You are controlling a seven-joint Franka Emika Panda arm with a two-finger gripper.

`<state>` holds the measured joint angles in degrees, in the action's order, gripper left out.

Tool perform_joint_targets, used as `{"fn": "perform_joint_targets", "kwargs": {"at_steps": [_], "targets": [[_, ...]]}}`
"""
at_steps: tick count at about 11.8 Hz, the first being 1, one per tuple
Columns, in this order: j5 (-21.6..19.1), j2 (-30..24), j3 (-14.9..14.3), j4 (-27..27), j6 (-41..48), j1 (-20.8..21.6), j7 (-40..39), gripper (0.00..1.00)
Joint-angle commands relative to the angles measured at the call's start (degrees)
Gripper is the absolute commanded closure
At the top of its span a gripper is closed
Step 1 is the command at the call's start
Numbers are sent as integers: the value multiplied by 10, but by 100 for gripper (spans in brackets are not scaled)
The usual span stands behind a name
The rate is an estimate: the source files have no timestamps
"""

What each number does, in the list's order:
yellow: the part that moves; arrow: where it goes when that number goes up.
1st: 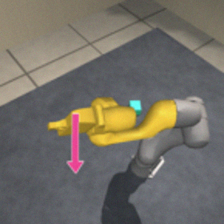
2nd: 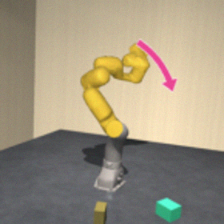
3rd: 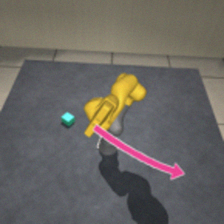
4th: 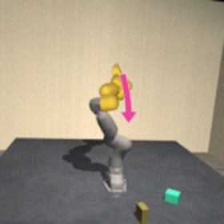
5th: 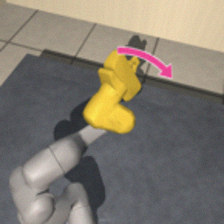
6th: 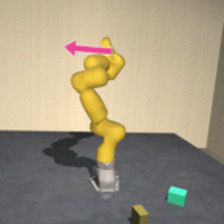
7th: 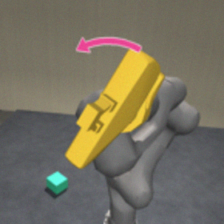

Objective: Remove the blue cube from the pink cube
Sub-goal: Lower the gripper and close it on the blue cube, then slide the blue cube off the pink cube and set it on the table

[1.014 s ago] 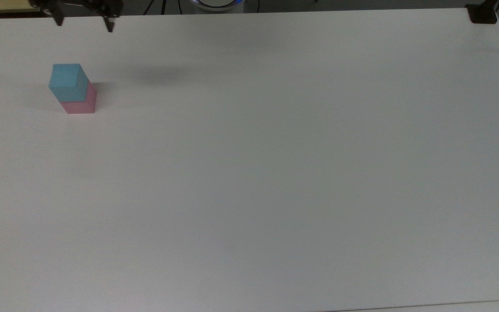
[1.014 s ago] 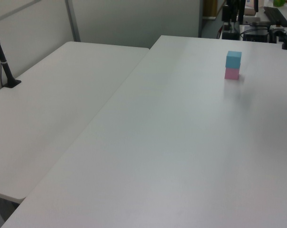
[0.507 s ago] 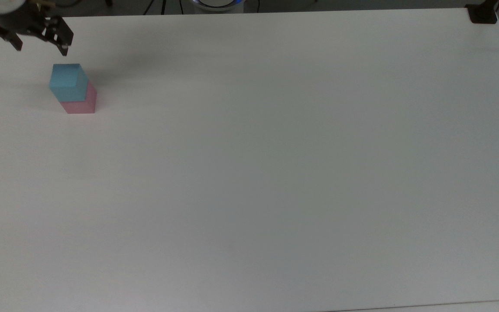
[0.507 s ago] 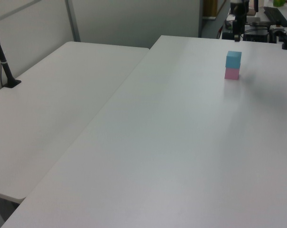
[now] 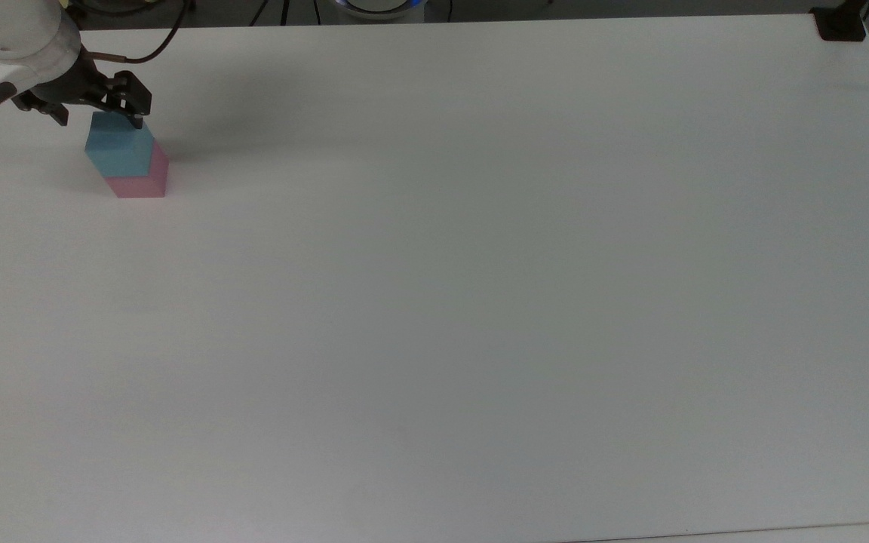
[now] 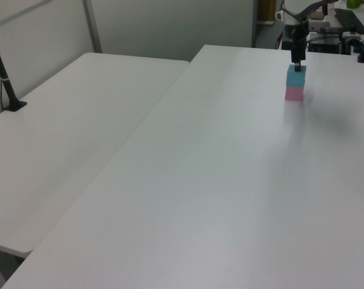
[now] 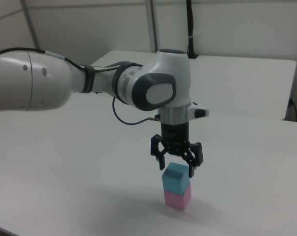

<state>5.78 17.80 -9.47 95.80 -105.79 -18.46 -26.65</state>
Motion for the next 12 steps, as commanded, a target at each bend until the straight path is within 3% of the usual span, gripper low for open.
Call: {"fn": "perform_joint_targets", "kwargs": {"at_steps": [1,4,5,8,12], "targets": [[-2,-8,-2,38,-42,5,-13,5],[-2,-12,0,42,-39,8,-13,56],[-2,-16,0,37,-23,19,-13,65],[-2,-42,0,22,17,75,3,67],[-9,-30,1,27,15,215,143,64]]}}
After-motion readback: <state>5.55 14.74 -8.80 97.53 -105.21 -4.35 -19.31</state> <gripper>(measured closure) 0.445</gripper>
